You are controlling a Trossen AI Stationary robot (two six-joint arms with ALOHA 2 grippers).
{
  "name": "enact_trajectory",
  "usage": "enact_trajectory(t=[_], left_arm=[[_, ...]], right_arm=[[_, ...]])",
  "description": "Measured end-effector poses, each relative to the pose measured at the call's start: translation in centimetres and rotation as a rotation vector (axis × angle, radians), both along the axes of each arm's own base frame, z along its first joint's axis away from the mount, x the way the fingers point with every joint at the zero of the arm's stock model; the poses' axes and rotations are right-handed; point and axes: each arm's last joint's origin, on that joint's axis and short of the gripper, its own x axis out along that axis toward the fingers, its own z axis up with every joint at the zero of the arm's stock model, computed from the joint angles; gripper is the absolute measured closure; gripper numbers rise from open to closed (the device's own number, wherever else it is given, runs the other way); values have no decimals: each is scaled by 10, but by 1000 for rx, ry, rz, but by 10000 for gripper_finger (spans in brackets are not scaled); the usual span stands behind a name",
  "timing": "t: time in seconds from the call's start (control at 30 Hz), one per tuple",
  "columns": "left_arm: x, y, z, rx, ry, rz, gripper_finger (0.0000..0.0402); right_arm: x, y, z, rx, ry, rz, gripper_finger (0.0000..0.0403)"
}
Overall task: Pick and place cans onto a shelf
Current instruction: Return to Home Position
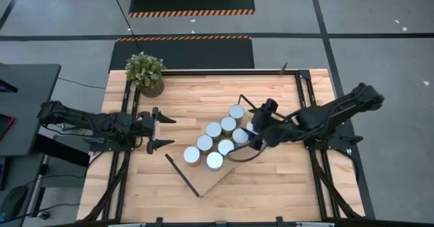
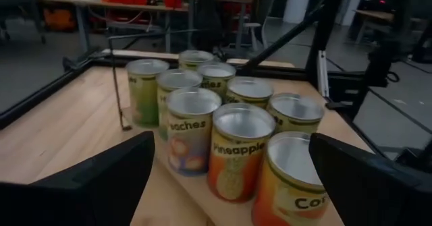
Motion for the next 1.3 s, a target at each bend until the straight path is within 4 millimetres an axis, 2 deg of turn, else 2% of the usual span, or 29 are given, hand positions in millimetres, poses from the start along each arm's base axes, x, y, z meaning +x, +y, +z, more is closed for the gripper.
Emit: enact_trajectory(t=[0.17,0.57,0.7,0.9,1.13,1.3], left_arm=[[0,-2,1,22,-10,-71,2],[0,-2,5,12,-48,-66,2],[1,-2,8,12,-79,-69,2],[1,-3,10,24,-105,-82,2],[0,-4,11,138,-121,-135,2],[0,-1,17,178,-183,-55,2]], right_arm=[[-27,-11,-9,47,-251,102,56],[-79,-48,-69,110,-666,211,56],[-93,-55,-80,124,-766,258,56],[-106,-58,-87,103,-810,329,56],[-118,-61,-103,42,-800,349,56],[-128,-67,-117,-14,-801,336,56]])
